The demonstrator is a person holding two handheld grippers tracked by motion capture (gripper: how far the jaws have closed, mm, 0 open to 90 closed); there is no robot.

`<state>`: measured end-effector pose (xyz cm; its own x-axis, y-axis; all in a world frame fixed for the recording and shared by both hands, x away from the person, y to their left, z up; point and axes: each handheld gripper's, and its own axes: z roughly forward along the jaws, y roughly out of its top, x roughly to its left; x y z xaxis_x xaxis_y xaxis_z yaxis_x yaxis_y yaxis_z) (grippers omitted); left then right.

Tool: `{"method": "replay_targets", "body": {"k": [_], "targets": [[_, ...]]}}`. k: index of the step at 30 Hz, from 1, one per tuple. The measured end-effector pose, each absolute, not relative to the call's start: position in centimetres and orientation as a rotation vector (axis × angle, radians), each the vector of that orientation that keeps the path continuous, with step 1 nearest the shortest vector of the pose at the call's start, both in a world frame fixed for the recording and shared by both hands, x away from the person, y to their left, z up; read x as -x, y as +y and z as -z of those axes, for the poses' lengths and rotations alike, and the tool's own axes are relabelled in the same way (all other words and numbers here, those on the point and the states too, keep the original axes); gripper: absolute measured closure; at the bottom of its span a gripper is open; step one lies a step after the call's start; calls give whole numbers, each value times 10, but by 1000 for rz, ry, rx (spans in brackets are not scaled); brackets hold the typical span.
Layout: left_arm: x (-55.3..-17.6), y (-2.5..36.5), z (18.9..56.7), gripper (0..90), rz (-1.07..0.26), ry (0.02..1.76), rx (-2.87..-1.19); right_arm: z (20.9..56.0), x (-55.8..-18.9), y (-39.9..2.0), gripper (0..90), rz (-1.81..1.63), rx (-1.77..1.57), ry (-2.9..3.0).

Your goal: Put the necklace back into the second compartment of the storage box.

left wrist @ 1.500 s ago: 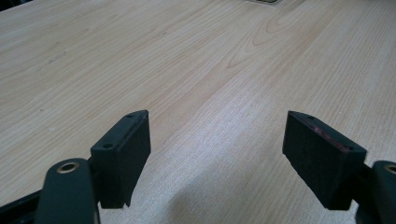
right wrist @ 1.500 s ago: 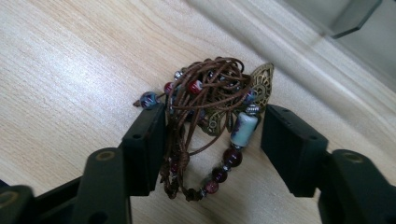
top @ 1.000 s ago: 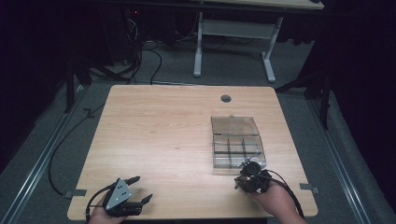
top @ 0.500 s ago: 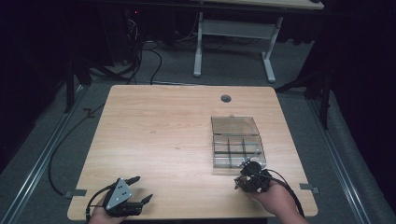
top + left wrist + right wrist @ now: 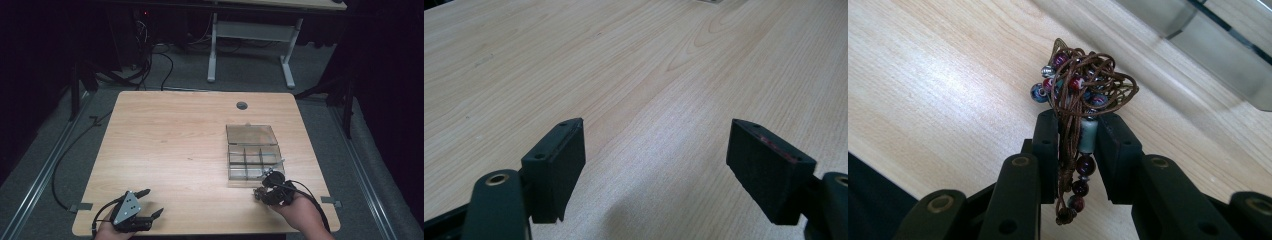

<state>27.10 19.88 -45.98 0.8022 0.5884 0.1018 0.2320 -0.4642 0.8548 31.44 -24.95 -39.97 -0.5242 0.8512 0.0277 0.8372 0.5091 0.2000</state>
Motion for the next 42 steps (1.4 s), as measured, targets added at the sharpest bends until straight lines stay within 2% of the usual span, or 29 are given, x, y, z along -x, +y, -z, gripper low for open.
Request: {"method": "replay_targets", "body": {"k": [27, 42], "targets": [[-271, 199, 460, 240, -483, 609, -2050, 359, -320, -256, 725, -347, -1479, 2642], [-271, 199, 460, 240, -478, 609, -2048, 328, -338, -250, 724, -361, -1449, 2618]]}}
